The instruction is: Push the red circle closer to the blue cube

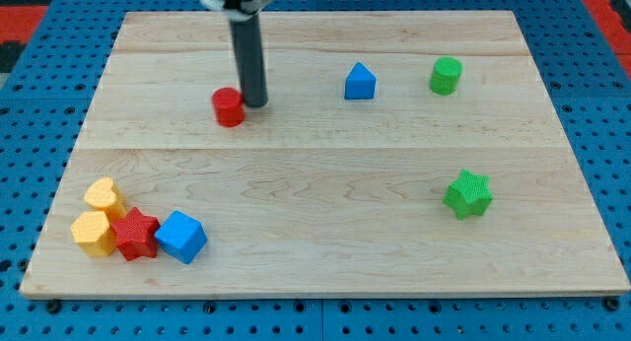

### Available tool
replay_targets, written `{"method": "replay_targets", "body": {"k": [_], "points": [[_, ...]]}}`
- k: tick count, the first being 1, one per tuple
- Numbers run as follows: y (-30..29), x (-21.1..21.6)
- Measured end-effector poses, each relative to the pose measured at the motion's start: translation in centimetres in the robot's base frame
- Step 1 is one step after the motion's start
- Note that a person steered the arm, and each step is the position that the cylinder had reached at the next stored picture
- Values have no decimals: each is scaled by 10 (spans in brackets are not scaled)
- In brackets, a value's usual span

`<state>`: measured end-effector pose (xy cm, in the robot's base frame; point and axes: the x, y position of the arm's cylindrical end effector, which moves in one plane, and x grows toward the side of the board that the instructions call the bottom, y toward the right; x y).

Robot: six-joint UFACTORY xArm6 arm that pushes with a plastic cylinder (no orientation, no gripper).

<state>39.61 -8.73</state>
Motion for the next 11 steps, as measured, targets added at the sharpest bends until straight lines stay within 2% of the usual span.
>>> {"method": "replay_targets", "body": {"k": [1, 4, 5, 6, 7, 9, 10, 11], "points": [[-7, 35], [12, -50], [-11, -40], [-34, 22], [-41, 66], [-27, 13], [-73, 18], [-88, 65]]}}
